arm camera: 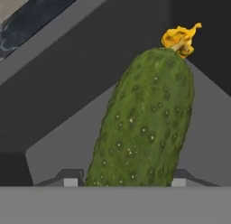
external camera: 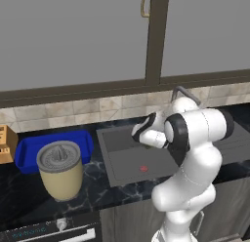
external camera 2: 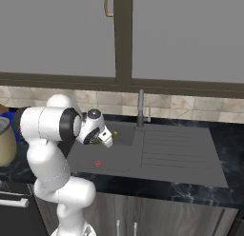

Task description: Pick up all produce items and place them in the sink. Turn on the sink faucet to wash them. Then turn the sink off and put them in the tray.

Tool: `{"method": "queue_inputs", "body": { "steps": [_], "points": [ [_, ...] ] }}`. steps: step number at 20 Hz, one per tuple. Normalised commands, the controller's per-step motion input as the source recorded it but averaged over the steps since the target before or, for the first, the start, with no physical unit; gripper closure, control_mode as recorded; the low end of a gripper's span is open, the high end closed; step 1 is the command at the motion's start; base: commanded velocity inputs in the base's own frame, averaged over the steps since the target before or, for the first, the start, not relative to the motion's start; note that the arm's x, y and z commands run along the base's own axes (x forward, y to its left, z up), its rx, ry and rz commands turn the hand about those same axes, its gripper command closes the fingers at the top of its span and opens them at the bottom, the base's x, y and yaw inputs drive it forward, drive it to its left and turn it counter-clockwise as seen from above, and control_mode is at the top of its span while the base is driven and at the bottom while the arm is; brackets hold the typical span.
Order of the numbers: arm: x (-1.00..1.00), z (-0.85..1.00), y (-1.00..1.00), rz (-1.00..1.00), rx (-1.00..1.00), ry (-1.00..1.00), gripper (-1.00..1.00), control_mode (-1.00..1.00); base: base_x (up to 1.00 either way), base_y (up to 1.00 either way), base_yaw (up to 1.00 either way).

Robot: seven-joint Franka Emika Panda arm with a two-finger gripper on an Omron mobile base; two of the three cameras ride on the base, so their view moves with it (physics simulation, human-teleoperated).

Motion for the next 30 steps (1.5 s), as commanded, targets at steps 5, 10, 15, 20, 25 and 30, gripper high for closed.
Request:
{"method": "queue_inputs", "body": {
  "steps": [5, 10, 15, 20, 25, 30],
  "points": [
    [-0.54, 1.00, 0.40, 0.19, 0.00, -0.02, 1.00, -1.00, 0.00, 0.00, 0.00],
    [-0.12, 1.00, 0.47, 0.17, 0.00, 0.03, 1.00, -1.00, 0.00, 0.00, 0.00],
    [0.00, 1.00, 0.58, 0.17, -0.02, 0.16, 1.00, -1.00, 0.00, 0.00, 0.00],
    [-0.04, 0.72, 0.76, 0.22, -0.10, 0.17, 1.00, -1.00, 0.00, 0.00, 0.00],
    [0.00, 0.28, 0.74, 0.23, -0.10, 0.07, 1.00, -1.00, 0.00, 0.00, 0.00],
    [0.00, -0.01, 0.52, 0.20, -0.05, 0.00, 1.00, -1.00, 0.00, 0.00, 0.00]
  ]
}}
